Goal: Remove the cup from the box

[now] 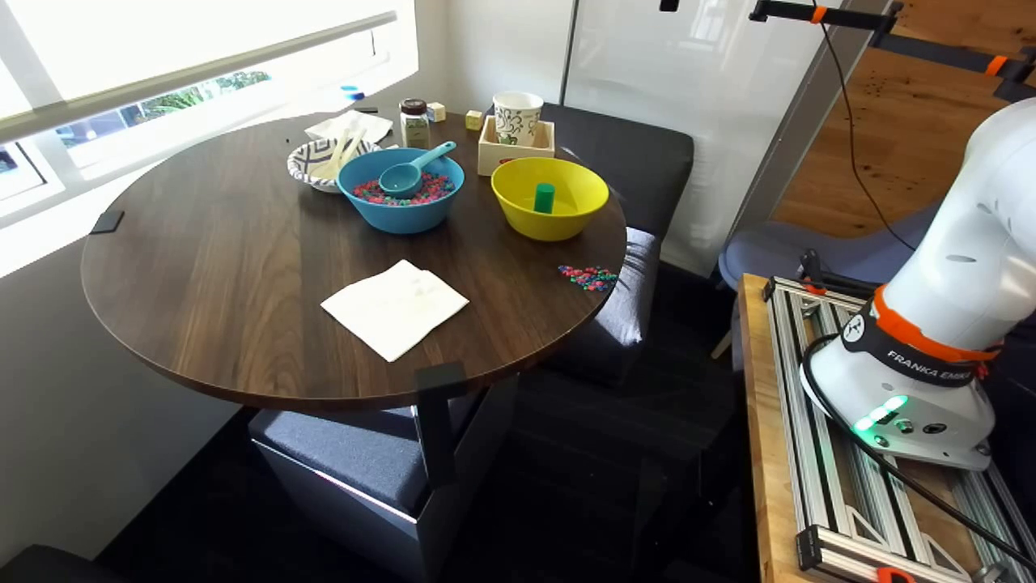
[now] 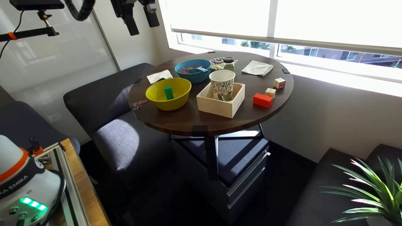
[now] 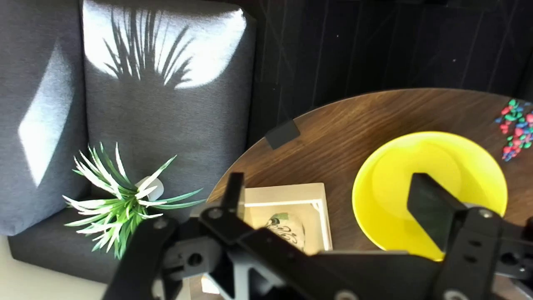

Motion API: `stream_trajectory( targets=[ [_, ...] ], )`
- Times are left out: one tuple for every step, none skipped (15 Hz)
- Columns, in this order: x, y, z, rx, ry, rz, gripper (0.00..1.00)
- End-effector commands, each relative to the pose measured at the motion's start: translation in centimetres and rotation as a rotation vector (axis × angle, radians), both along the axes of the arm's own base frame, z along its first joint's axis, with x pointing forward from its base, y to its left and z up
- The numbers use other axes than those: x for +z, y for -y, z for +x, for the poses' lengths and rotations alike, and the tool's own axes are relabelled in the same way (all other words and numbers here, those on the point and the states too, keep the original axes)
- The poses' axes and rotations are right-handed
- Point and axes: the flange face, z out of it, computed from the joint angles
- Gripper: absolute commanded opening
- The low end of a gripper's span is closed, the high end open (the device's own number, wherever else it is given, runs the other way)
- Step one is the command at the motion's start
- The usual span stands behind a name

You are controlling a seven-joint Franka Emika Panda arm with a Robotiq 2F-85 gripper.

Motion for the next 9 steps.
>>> stream_trajectory(
  targets=[
    [-3.3,2.6,3.6,-0.194,0.003,0.046,1.0],
    [-4.3,3.5,4.3,-0.246,-0.006,0.047,1.0],
    [-5.3,4.3,5.0,-0.295,-0.02,0.057,1.0],
    [-6.1,4.9,5.6,-0.344,-0.039,0.073,1.0],
    [-4.8,3.6,3.8,-0.254,-0.02,0.048,1.0],
    [-5.6,4.1,4.3,-0.267,-0.035,0.049,1.0],
    [-5.9,4.2,4.4,-0.268,-0.041,0.048,1.0],
    [-5.8,4.1,4.5,-0.266,-0.039,0.047,1.0],
    [-5.4,4.0,4.4,-0.263,-0.032,0.047,1.0]
  ],
)
